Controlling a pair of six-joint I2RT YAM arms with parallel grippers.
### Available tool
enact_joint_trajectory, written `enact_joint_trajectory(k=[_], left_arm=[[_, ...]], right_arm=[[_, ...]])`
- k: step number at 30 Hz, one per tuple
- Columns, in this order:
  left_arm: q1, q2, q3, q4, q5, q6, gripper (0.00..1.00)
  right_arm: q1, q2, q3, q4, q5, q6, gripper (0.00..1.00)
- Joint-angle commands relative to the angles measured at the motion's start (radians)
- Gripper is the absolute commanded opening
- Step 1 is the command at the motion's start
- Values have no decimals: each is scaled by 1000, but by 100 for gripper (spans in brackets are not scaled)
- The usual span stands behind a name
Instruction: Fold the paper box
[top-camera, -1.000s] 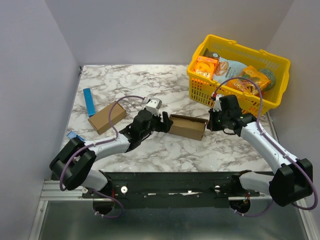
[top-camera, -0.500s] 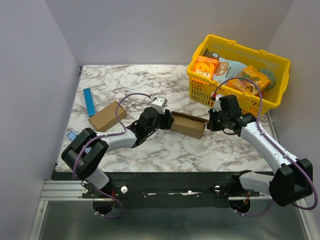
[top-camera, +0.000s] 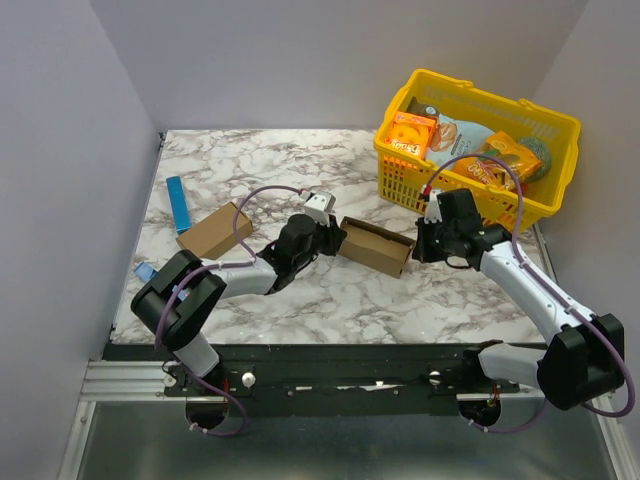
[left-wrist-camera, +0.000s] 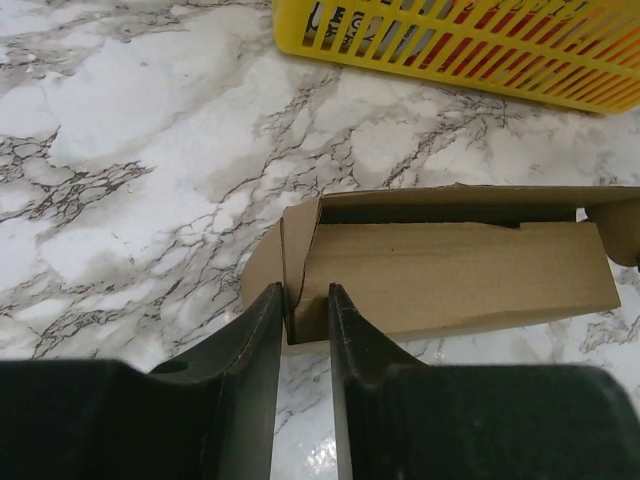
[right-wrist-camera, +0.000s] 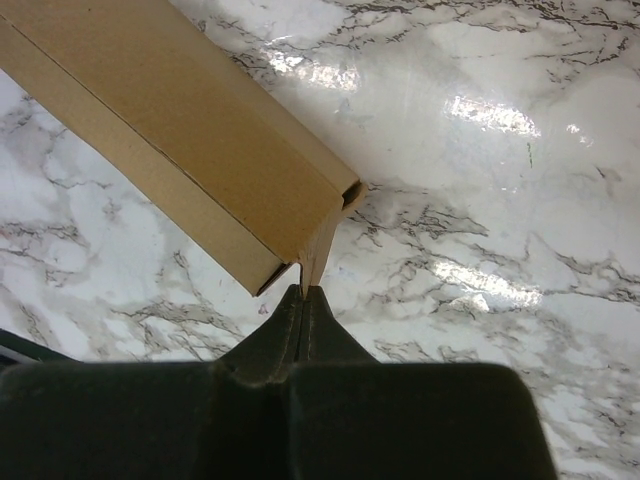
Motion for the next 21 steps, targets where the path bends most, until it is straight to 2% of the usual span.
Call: enact_joint_trajectory(k=[1,11,21], left_arm=[[-6,32,2,5,35,26,27],[-25,39,10,-12,35,84,9],[-65,50,33,-58,-3,136,3]], right_arm=[[8,17,43,-42,-52,8,1],[11,34,71,-42,-103,88,1],[10,23,57,4,-104,168,1]])
